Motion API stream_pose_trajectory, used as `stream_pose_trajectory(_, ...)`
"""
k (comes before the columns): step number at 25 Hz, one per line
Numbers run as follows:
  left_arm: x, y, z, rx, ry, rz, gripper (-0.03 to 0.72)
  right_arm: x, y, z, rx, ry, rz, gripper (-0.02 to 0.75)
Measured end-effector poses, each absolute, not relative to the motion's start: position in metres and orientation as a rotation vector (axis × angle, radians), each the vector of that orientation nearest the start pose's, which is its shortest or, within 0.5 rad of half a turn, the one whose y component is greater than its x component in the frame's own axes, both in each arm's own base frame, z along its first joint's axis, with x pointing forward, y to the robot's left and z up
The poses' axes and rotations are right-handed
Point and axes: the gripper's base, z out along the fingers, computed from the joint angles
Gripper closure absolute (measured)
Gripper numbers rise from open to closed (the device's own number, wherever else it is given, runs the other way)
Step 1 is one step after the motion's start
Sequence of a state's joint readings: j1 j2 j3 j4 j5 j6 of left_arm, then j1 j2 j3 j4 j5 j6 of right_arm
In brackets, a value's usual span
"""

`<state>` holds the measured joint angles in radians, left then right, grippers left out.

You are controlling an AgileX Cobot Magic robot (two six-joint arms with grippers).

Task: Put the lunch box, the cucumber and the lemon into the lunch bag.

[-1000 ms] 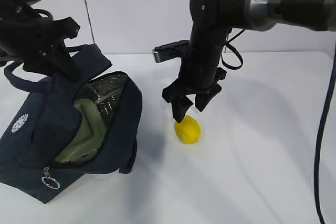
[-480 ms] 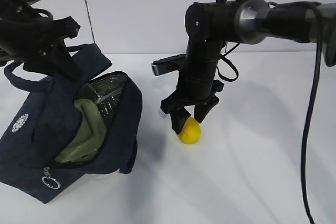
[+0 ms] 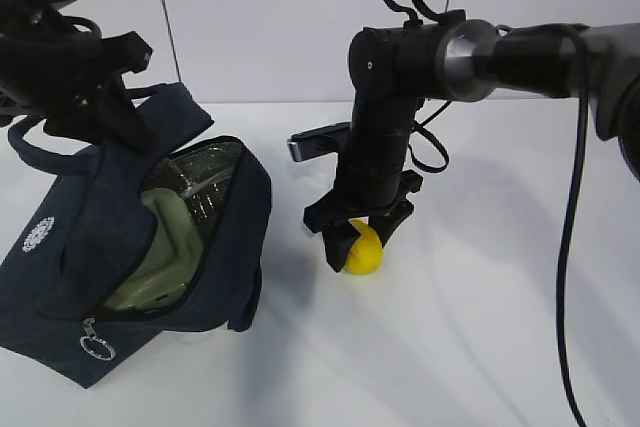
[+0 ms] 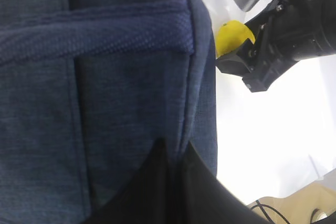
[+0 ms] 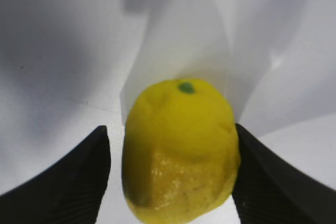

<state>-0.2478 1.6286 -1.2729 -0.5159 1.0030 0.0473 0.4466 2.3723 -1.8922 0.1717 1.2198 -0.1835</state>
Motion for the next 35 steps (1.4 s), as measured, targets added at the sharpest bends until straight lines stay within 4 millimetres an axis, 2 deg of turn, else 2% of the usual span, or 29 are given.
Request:
stream_pose_trajectory(8,0.312,-0.118,0.280,0.111,2.808,-0.720,0.690,0.414,0.215,0.126,-0.890,3.068,0.257,0.332)
stream_pose_trajectory(16,0.312,-0.118,0.280,0.112,2.808,-0.720,0.690,0.414,0.215,0.127,-0.888,3.066,0.261,0.360)
stream_pose_trajectory(22,0.312,-0.118,0.280,0.112,2.808,-0.720,0.690,0.418,0.217,0.159,-0.876,2.984,0.275,0.360)
stream_pose_trajectory(27,0.312,-0.118,0.280,0.114,2.807,-0.719,0.690,0.418,0.219,0.170,-0.856,2.961,0.301,0.360)
stream_pose_trajectory(30,0.312,-0.118,0.280,0.114,2.807,-0.719,0.690,0.418,0.216,0.187,-0.778,2.943,0.431,0.360)
stream_pose_trajectory(33,0.313,-0.118,0.280,0.113,2.805,-0.719,0.690,0.421,0.208,0.208,-0.655,2.906,0.640,0.360)
stream_pose_trajectory(35,0.313,-0.118,0.280,0.113,2.805,-0.719,0.690,0.424,0.203,0.216,-0.599,2.882,0.746,0.360)
